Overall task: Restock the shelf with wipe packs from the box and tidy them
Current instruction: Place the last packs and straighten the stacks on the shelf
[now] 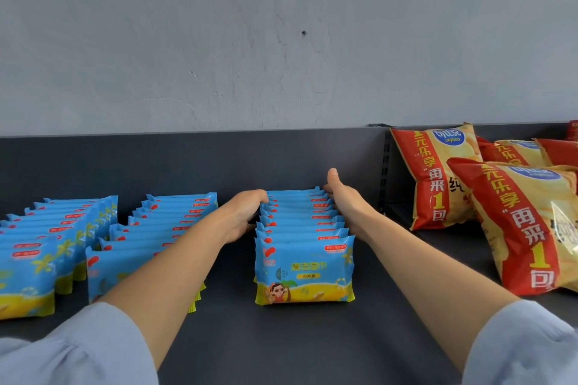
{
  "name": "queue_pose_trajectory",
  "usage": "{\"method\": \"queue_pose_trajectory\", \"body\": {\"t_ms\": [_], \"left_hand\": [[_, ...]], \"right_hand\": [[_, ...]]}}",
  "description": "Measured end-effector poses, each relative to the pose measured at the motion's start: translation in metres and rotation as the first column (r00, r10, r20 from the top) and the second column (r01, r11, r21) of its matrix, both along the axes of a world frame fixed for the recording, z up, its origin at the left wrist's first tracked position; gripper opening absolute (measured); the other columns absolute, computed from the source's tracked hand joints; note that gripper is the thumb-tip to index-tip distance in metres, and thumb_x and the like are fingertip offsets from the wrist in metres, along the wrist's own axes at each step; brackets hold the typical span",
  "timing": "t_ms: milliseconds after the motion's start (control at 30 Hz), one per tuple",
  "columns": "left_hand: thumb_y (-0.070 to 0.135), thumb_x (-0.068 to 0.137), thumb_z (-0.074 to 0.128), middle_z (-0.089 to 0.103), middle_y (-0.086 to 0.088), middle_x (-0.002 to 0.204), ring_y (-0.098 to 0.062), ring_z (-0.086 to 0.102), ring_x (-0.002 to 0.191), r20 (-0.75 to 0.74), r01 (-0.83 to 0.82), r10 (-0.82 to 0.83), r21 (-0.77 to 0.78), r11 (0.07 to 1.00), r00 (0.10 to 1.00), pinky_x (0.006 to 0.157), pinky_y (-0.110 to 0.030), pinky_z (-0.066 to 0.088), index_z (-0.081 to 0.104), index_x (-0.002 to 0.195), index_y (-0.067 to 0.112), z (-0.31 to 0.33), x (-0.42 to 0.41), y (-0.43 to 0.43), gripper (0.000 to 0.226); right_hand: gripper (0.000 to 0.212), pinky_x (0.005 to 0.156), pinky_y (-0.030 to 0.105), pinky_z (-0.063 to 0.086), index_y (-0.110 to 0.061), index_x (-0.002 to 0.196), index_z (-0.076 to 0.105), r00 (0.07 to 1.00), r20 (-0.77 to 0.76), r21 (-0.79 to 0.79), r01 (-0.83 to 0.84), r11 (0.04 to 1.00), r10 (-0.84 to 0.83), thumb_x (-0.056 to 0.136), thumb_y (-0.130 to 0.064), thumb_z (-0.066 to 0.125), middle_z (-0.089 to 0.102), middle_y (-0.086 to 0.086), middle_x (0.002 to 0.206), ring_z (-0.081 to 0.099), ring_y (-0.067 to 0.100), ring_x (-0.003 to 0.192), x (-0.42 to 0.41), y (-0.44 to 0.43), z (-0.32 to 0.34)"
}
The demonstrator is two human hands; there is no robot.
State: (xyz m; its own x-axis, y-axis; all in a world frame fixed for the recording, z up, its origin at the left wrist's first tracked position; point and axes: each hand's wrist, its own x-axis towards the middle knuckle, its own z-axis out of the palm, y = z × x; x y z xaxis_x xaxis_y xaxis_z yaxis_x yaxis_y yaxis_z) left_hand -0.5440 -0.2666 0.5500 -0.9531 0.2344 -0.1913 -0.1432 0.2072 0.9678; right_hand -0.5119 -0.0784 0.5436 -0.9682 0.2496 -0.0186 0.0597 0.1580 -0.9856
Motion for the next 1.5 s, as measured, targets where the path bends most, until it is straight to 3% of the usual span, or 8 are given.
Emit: {"method": "queue_pose_trajectory", "body": {"t_ms": [167,500,633,733,900,1133,1300,1500], "left_hand": [[0.014,0.089,0.042,0.072,-0.014,0.106,-0.029,0.068,0.1,-0.012,0.006,-0.007,-0.057,0.998,1.0,0.093,-0.043,0.053,0.065,0.11,0.007,0.0,0.002,-0.002,0.032],[0.016,0.089,0.038,0.057,-0.005,0.109,-0.02,0.052,0.107,-0.219,-0.024,-0.046,-0.308,0.951,0.975,0.102,-0.042,0.041,0.048,0.085,0.015,0.019,0.01,-0.004,0.011],[0.014,0.096,0.036,0.037,0.009,0.077,-0.005,0.035,0.069,-0.35,-0.075,-0.095,-0.442,0.894,0.932,0.065,-0.022,0.031,0.034,0.068,0.024,0.028,0.02,-0.007,0.03],[0.018,0.098,0.035,0.031,0.015,0.073,-0.005,0.035,0.072,-0.463,-0.165,-0.148,-0.568,0.806,0.874,0.059,-0.02,0.025,0.031,0.068,0.03,0.033,0.031,-0.009,0.033],[0.016,0.097,0.036,0.044,0.005,0.096,-0.014,0.038,0.092,-0.534,-0.234,-0.27,-0.695,0.679,0.801,0.075,-0.028,0.032,0.046,0.092,0.022,0.035,0.046,-0.012,0.013],[0.019,0.098,0.036,0.059,-0.004,0.113,-0.018,0.052,0.098,-0.578,-0.317,-0.3,-0.73,0.606,0.758,0.083,-0.032,0.041,0.059,0.111,0.013,0.037,0.074,-0.023,0.027],[0.021,0.099,0.035,0.053,-0.006,0.136,-0.023,0.05,0.123,-0.597,-0.351,-0.369,-0.758,0.55,0.712,0.096,-0.035,0.042,0.051,0.134,0.011,0.042,0.1,-0.032,0.04],[0.023,0.098,0.037,0.051,-0.008,0.134,-0.024,0.049,0.122,-0.588,-0.349,-0.45,-0.788,0.508,0.672,0.097,-0.037,0.043,0.049,0.133,0.011,0.042,0.128,-0.051,0.038]], "right_hand": [[0.055,0.071,0.024,0.051,-0.016,0.094,0.056,1.0,0.008,0.092,0.014,0.996,-0.014,0.099,-0.058,0.021,0.064,-0.001,0.084,0.064,0.011,0.076,0.003,-0.001,0.002],[0.054,0.084,0.03,0.04,-0.009,0.131,0.048,0.998,-0.056,0.407,0.038,0.913,-0.017,0.103,-0.048,0.024,0.058,0.002,0.109,0.055,0.014,0.098,0.018,0.001,0.012],[0.046,0.081,0.029,0.048,-0.011,0.13,0.051,0.998,-0.069,0.577,0.036,0.816,0.005,0.101,-0.043,0.037,0.062,0.001,0.11,0.059,0.013,0.098,0.026,0.005,0.015],[0.048,0.082,0.028,0.049,-0.011,0.134,0.05,0.995,-0.099,0.683,0.054,0.728,0.018,0.099,-0.043,0.044,0.061,0.003,0.123,0.058,0.016,0.105,0.035,0.006,0.02],[0.038,0.076,0.027,0.052,-0.014,0.129,0.054,0.993,-0.106,0.756,0.046,0.653,0.053,0.099,-0.037,0.045,0.064,0.001,0.117,0.06,0.012,0.096,0.048,0.0,0.023],[0.041,0.08,0.03,0.054,-0.016,0.134,0.051,0.99,-0.119,0.856,0.067,0.512,0.07,0.098,-0.037,0.047,0.06,0.002,0.125,0.06,0.015,0.103,0.078,-0.006,0.027],[0.04,0.083,0.033,0.055,-0.016,0.131,0.051,0.992,-0.124,0.902,0.097,0.42,0.038,0.098,-0.038,0.047,0.057,0.004,0.123,0.057,0.018,0.105,0.107,-0.011,0.034],[0.048,0.094,0.036,0.049,-0.017,0.139,0.044,0.993,-0.115,0.943,0.111,0.315,-0.006,0.097,-0.039,0.05,0.052,0.005,0.131,0.051,0.021,0.117,0.151,-0.026,0.037]]}}
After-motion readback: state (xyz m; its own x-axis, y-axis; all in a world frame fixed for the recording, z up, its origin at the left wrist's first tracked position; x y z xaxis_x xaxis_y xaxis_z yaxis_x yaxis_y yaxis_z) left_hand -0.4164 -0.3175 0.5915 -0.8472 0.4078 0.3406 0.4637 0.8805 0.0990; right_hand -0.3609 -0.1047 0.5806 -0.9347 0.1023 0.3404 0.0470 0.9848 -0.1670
